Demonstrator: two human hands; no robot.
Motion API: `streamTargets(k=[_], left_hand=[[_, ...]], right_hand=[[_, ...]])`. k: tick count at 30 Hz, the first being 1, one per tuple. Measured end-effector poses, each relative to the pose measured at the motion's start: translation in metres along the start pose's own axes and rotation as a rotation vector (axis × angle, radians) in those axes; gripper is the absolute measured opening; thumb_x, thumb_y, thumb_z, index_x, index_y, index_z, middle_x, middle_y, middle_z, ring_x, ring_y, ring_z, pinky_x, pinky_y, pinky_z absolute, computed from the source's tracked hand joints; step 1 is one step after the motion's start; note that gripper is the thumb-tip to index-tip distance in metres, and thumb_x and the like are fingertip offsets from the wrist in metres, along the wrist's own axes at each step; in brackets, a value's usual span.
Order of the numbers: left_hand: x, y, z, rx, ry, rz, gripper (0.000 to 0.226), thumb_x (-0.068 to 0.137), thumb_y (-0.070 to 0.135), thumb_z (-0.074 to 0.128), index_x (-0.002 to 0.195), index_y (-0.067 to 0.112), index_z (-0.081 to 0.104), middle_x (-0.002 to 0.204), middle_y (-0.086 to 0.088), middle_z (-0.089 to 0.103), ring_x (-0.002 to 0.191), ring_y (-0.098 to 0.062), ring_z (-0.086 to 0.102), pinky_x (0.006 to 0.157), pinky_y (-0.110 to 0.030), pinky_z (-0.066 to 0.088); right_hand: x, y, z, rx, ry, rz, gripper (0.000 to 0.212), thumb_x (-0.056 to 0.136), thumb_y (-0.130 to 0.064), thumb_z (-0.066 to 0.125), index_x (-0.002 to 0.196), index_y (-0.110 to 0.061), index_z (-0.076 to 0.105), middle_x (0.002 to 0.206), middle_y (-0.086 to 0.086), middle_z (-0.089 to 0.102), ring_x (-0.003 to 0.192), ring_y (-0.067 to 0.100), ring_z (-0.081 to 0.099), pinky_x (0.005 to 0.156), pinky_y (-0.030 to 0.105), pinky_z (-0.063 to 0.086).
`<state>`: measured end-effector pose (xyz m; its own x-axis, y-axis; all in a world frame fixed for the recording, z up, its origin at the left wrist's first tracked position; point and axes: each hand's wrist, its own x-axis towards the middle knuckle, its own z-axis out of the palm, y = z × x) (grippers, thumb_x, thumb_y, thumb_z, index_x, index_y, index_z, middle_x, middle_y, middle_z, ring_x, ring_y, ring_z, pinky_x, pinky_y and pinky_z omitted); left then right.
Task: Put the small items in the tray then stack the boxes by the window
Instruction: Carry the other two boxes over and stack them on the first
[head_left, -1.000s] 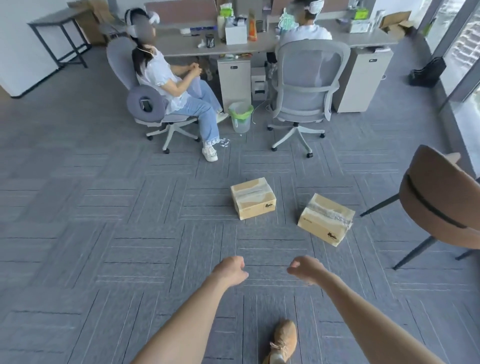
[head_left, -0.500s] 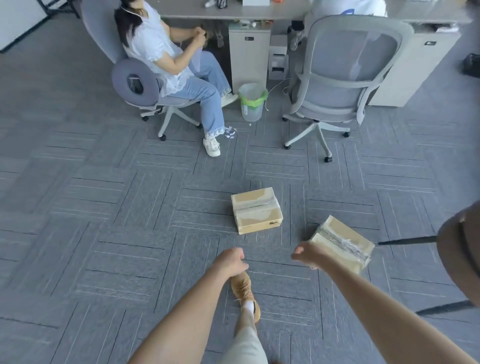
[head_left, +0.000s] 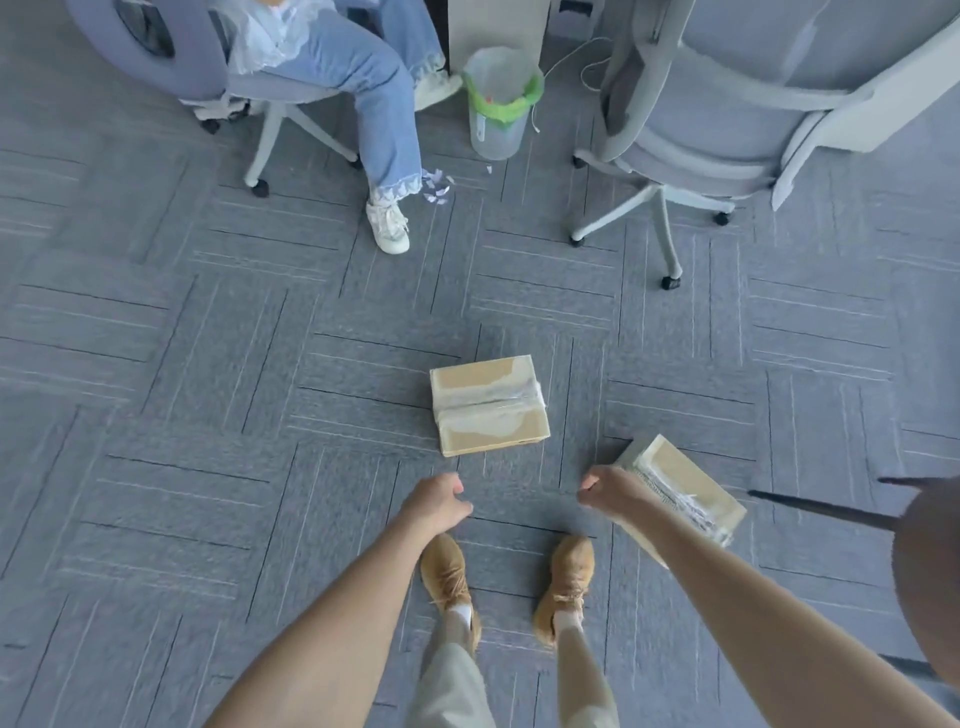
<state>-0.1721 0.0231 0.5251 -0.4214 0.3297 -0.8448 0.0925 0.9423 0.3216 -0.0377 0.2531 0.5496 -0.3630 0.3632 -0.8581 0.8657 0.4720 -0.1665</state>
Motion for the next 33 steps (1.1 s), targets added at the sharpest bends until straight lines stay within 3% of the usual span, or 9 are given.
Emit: streamTargets(k=[5, 9, 14, 20, 22, 25, 28, 30, 33], left_hand=[[0.096, -0.013, 0.035, -0.139, 0.048, -0.105, 0.043, 0.091, 0.031, 0.065, 0.130, 0.014, 0.059, 0.133, -0.006, 0.062, 0.118, -0.024, 0.060, 0.093, -0.029, 0.047], [0.180, -0.041, 0.083, -0.248, 0.070, -0.196, 0.048, 0.090, 0.028, 0.068, 0.134, 0.011, 0.058, 0.133, -0.007, 0.062, 0.118, -0.023, 0.060, 0.097, -0.031, 0.049], [0.277, -0.070, 0.136, -0.507, 0.123, -0.339, 0.052, 0.088, 0.023, 0.076, 0.134, 0.007, 0.056, 0.126, -0.013, 0.060, 0.105, -0.026, 0.064, 0.078, -0.035, 0.061], [0.387, -0.111, 0.185, -0.501, 0.154, -0.358, 0.069, 0.086, 0.030, 0.078, 0.144, 0.011, 0.045, 0.142, -0.012, 0.054, 0.120, -0.028, 0.060, 0.101, -0.040, 0.052], [0.416, -0.121, 0.196, -0.524, 0.195, -0.351, 0.074, 0.085, 0.028, 0.079, 0.147, 0.013, 0.041, 0.145, -0.010, 0.052, 0.124, -0.027, 0.057, 0.103, -0.039, 0.049], [0.451, -0.135, 0.207, -0.672, 0.277, -0.331, 0.086, 0.080, 0.024, 0.084, 0.150, 0.015, 0.035, 0.147, -0.011, 0.049, 0.125, -0.026, 0.056, 0.106, -0.048, 0.049], [0.478, -0.146, 0.214, -0.765, 0.320, -0.292, 0.092, 0.074, 0.026, 0.088, 0.149, 0.024, 0.035, 0.149, -0.007, 0.048, 0.124, -0.026, 0.057, 0.107, -0.052, 0.047], [0.489, -0.147, 0.217, -0.803, 0.323, -0.278, 0.086, 0.075, 0.022, 0.088, 0.148, 0.021, 0.041, 0.149, -0.003, 0.050, 0.129, -0.025, 0.054, 0.112, -0.045, 0.042], [0.499, -0.145, 0.212, -0.857, 0.330, -0.299, 0.065, 0.078, 0.013, 0.085, 0.136, 0.008, 0.055, 0.124, 0.002, 0.064, 0.116, -0.017, 0.059, 0.108, -0.032, 0.040]], right_hand=[[0.120, 0.023, 0.020, 0.186, -0.008, 0.060, 0.026, 0.086, -0.028, 0.066, 0.110, -0.018, 0.069, 0.109, 0.003, 0.072, 0.101, 0.023, 0.067, 0.090, 0.038, 0.056], [0.219, 0.053, 0.058, 0.260, -0.046, 0.092, 0.039, 0.083, -0.023, 0.068, 0.121, -0.015, 0.066, 0.109, 0.008, 0.073, 0.093, 0.024, 0.071, 0.089, 0.043, 0.060], [0.331, 0.077, 0.099, 0.229, -0.070, 0.056, 0.049, 0.083, -0.026, 0.073, 0.130, -0.018, 0.060, 0.104, 0.004, 0.072, 0.090, 0.022, 0.071, 0.088, 0.046, 0.059], [0.455, 0.099, 0.144, 0.259, -0.030, 0.055, 0.066, 0.081, -0.024, 0.078, 0.141, -0.017, 0.051, 0.098, 0.002, 0.072, 0.088, 0.025, 0.072, 0.085, 0.048, 0.060], [0.479, 0.100, 0.155, 0.300, 0.008, 0.053, 0.071, 0.082, -0.024, 0.079, 0.144, -0.016, 0.046, 0.105, 0.001, 0.070, 0.096, 0.026, 0.070, 0.088, 0.044, 0.059], [0.505, 0.102, 0.171, 0.393, 0.061, 0.011, 0.083, 0.083, -0.026, 0.080, 0.152, -0.022, 0.034, 0.133, 0.003, 0.061, 0.113, 0.024, 0.064, 0.080, 0.031, 0.054], [0.525, 0.105, 0.185, 0.516, 0.117, -0.059, 0.091, 0.078, -0.026, 0.083, 0.153, -0.030, 0.032, 0.140, 0.000, 0.059, 0.121, 0.022, 0.060, 0.098, 0.043, 0.051], [0.534, 0.105, 0.193, 0.589, 0.106, -0.099, 0.099, 0.075, -0.022, 0.085, 0.155, -0.035, 0.028, 0.139, -0.004, 0.059, 0.122, 0.020, 0.058, 0.105, 0.049, 0.044], [0.540, 0.099, 0.195, 0.638, 0.085, -0.098, 0.107, 0.069, -0.024, 0.089, 0.155, -0.034, 0.026, 0.136, -0.005, 0.061, 0.120, 0.020, 0.056, 0.109, 0.048, 0.038]])
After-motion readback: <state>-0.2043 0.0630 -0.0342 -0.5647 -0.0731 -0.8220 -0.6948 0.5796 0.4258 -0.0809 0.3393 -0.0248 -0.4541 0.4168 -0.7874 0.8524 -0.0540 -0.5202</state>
